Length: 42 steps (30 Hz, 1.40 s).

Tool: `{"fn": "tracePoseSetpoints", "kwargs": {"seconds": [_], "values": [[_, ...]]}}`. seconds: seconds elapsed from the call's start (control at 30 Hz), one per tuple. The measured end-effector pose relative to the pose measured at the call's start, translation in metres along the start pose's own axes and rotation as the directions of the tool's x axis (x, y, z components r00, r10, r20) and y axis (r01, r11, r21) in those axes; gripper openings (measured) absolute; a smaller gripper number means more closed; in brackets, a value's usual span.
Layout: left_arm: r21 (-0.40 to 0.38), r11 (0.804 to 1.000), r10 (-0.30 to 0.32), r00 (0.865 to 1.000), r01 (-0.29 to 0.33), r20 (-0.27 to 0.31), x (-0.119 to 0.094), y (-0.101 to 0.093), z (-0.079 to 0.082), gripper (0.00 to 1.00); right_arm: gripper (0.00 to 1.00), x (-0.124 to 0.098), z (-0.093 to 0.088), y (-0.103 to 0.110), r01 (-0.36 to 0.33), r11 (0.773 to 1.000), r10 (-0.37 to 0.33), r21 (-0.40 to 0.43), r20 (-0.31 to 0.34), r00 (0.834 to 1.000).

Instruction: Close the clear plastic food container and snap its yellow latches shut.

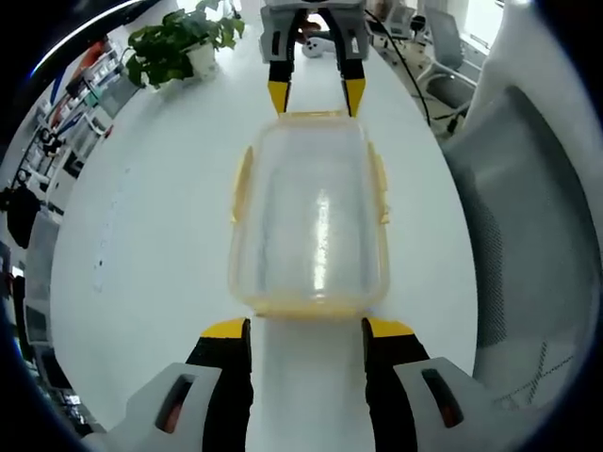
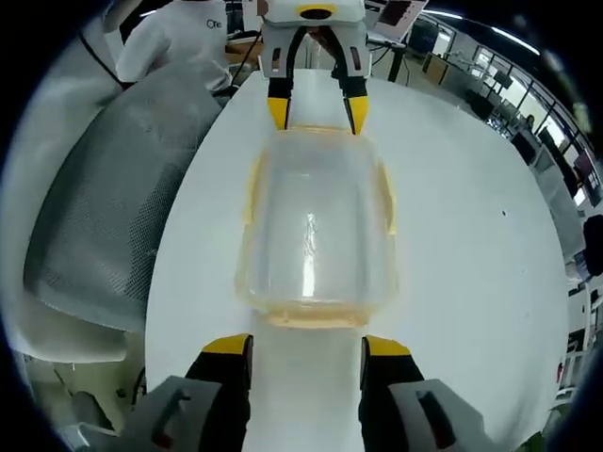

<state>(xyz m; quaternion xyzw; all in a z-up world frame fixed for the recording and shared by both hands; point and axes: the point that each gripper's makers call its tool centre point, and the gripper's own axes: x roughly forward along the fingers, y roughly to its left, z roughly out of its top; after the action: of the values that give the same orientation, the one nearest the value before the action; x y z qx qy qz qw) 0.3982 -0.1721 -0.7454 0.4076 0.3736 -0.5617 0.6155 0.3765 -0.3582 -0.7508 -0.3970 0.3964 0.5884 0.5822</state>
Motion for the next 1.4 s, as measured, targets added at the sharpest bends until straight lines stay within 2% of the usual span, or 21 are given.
{"fn": "tracePoseSetpoints", "kwargs": {"seconds": [0.1, 0.23, 0.37, 0.43, 0.5, 0.57, 0.67, 0.7, 0.77, 0.83, 0.9, 0.93, 0.97, 1.03, 1.07, 1.1, 1.13, 1.2, 1.27, 1.33, 1.4], "values": [[-0.021, 1.0, -0.009, 1.0, 0.009, 0.017, -0.004, -0.001, -0.002, 0.49, 0.46, -0.005, -0.004, 0.006, -0.018, 0.999, 0.018, 0.043, -0.007, 1.0], [-0.136, 0.991, 0.001, 0.997, 0.01, 0.081, -0.012, 0.003, 0.002, 0.49, 0.45, -0.014, 0.003, 0.001, 0.015, 0.99, -0.021, 0.143, 0.04, 0.999], [-0.144, 0.99, 0.012, 0.996, 0.001, 0.089, -0.018, 0.008, 0.002, 0.47, 0.45, -0.022, 0.008, -0.003, 0.031, 0.973, -0.048, 0.23, 0.068, 0.997], [-0.23, 0.973, 0.004, 0.991, 0.027, 0.132, -0.02, 0.006, 0.01, 0.49, 0.45, -0.024, 0.012, -0.004, 0.032, 0.965, -0.055, 0.258, 0.082, 0.995], [-0.265, 0.964, 0.009, 0.987, 0.033, 0.158, -0.022, 0.006, 0.015, 0.49, 0.45, -0.027, 0.017, -0.008, 0.053, 0.95, -0.086, 0.307, 0.095, 0.992], [-0.332, 0.942, 0.019, 0.983, 0.044, 0.183, -0.023, 0.008, 0.019, 0.48, 0.45, -0.028, 0.02, -0.011, 0.065, 0.938, -0.105, 0.339, 0.102, 0.989], [-0.418, 0.903, -0.028, 0.985, 0.097, 0.169, -0.021, 0.0, 0.016, 0.49, 0.41, -0.029, 0.028, -0.009, 0.029, 0.894, -0.1, 0.447, 0.137, 0.986], [-0.413, 0.905, -0.024, 0.983, 0.099, 0.184, -0.02, 0.001, 0.019, 0.51, 0.39, -0.029, 0.03, -0.009, 0.016, 0.881, -0.1, 0.473, 0.152, 0.983], [-0.479, 0.869, -0.031, 0.978, 0.128, 0.205, -0.02, -0.002, 0.022, 0.52, 0.37, -0.029, 0.031, -0.014, 0.035, 0.855, -0.132, 0.517, 0.152, 0.98], [-0.532, 0.838, 0.009, 0.973, 0.118, 0.229, -0.022, 0.004, 0.025, 0.49, 0.38, -0.028, 0.03, -0.016, 0.055, 0.845, -0.152, 0.532, 0.139, 0.979], [-0.606, 0.782, 0.019, 0.967, 0.143, 0.252, -0.022, 0.006, 0.027, 0.46, 0.37, -0.026, 0.029, -0.019, 0.071, 0.822, -0.172, 0.566, 0.128, 0.977], [-0.625, 0.766, 0.022, 0.965, 0.151, 0.26, -0.022, 0.007, 0.028, 0.46, 0.37, -0.026, 0.029, -0.019, 0.069, 0.815, -0.173, 0.575, 0.128, 0.977], [-0.652, 0.742, 0.026, 0.966, 0.155, 0.259, -0.021, 0.007, 0.026, 0.46, 0.36, -0.025, 0.031, -0.02, 0.067, 0.805, -0.186, 0.589, 0.143, 0.972], [-0.68, 0.72, 0.048, 0.967, 0.139, 0.249, -0.02, 0.01, 0.023, 0.47, 0.3, -0.026, 0.035, -0.024, 0.076, 0.79, -0.217, 0.608, 0.162, 0.963], [-0.705, 0.698, 0.065, 0.97, 0.123, 0.234, -0.018, 0.012, 0.02, 0.46, 0.28, -0.026, 0.035, -0.024, 0.079, 0.774, -0.23, 0.628, 0.162, 0.96], [-0.713, 0.69, 0.068, 0.97, 0.122, 0.232, -0.017, 0.012, 0.019, 0.46, 0.28, -0.025, 0.033, -0.024, 0.083, 0.758, -0.235, 0.647, 0.152, 0.96], [-0.728, 0.674, 0.071, 0.97, 0.125, 0.232, -0.016, 0.011, 0.018, 0.46, 0.29, -0.022, 0.033, -0.023, 0.075, 0.754, -0.228, 0.652, 0.154, 0.961], [-0.765, 0.626, 0.067, 0.968, 0.148, 0.242, -0.013, 0.008, 0.019, 0.47, 0.33, -0.017, 0.031, -0.021, 0.07, 0.744, -0.218, 0.665, 0.143, 0.965], [-0.783, 0.604, 0.076, 0.968, 0.147, 0.241, -0.01, 0.007, 0.018, 0.48, 0.38, -0.016, 0.027, -0.024, 0.106, 0.73, -0.25, 0.675, 0.119, 0.961], [-0.788, 0.599, 0.076, 0.97, 0.141, 0.231, -0.007, 0.004, 0.017, 0.47, 0.41, -0.015, 0.026, -0.027, 0.11, 0.709, -0.266, 0.697, 0.119, 0.957], [-0.804, 0.581, 0.071, 0.976, 0.129, 0.208, -0.004, 0.001, 0.013, 0.48, 0.37, -0.012, 0.025, -0.02, 0.08, 0.696, -0.231, 0.714, 0.117, 0.966]]}}
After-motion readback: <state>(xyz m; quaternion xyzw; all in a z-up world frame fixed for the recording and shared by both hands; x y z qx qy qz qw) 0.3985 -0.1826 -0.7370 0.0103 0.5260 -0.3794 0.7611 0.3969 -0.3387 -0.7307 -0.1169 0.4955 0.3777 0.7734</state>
